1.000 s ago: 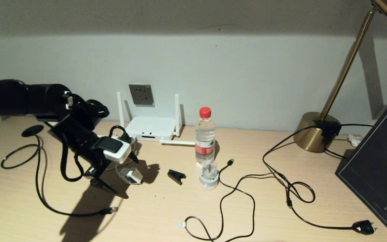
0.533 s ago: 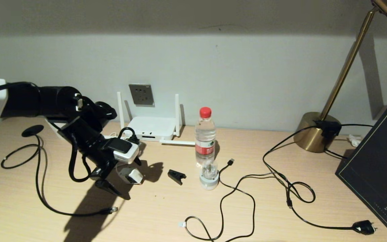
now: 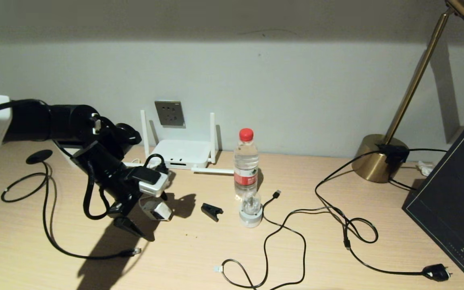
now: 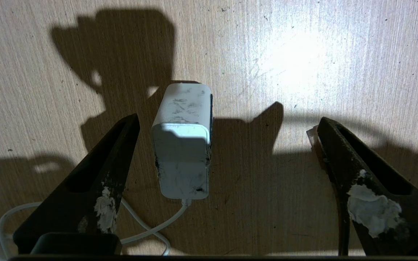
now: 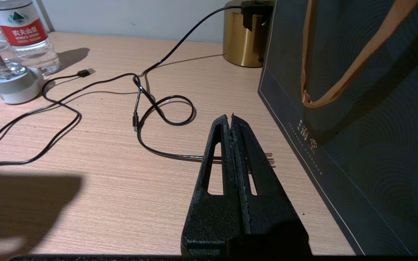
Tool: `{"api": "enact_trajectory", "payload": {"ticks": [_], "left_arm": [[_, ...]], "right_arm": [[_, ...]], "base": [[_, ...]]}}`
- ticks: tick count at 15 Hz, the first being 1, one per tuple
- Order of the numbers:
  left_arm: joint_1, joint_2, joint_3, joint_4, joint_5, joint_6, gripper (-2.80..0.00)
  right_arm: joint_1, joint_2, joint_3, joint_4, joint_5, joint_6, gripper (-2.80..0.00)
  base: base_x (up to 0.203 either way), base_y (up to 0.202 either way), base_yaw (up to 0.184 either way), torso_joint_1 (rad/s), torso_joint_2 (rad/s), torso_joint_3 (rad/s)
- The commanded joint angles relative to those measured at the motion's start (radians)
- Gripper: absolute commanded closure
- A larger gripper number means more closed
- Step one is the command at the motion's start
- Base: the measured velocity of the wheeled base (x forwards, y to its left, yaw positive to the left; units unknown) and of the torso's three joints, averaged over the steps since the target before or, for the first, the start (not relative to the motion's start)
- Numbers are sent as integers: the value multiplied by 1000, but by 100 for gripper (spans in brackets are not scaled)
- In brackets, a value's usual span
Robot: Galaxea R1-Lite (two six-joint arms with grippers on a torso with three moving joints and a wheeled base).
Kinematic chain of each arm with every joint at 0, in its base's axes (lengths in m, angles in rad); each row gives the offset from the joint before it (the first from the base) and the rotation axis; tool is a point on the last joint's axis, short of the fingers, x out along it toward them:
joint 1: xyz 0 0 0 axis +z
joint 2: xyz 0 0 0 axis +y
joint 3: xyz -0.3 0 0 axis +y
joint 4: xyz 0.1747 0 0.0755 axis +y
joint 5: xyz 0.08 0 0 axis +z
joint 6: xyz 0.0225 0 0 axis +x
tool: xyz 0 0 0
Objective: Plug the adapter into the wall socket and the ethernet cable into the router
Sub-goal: Pick up plug
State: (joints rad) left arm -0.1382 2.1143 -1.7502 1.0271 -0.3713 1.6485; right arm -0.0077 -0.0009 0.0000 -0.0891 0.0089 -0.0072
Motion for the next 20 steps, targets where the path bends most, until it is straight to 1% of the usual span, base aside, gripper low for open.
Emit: {"api": "enact_trajectory", "payload": {"ticks": [1, 3, 4, 9, 11, 14, 20], "left_arm": [[3, 0, 0, 2, -1, 5, -280], [3, 0, 1, 1, 0, -29, -280], [2, 1, 1, -1, 0, -36, -280], [3, 16, 0, -16, 31, -41, -280], [3, 30, 0, -44, 32, -46, -280], [-1, 32, 1, -45, 34, -79, -280], [-1, 39, 0, -44, 32, -82, -280]], "right_arm": [[0, 1, 35, -1, 0, -1, 0], [0, 1, 35, -1, 0, -1, 0], [0, 1, 35, -1, 0, -1, 0], [0, 1, 35, -1, 0, -1, 0], [0, 1, 35, -1, 0, -1, 0], [0, 1, 35, -1, 0, -1, 0], [0, 1, 35, -1, 0, -1, 0]], "base": [[0, 0, 0, 0, 0, 0], [0, 0, 0, 0, 0, 0], [0, 0, 0, 0, 0, 0], [0, 0, 0, 0, 0, 0], [0, 0, 0, 0, 0, 0], [0, 0, 0, 0, 0, 0], [0, 0, 0, 0, 0, 0]]}}
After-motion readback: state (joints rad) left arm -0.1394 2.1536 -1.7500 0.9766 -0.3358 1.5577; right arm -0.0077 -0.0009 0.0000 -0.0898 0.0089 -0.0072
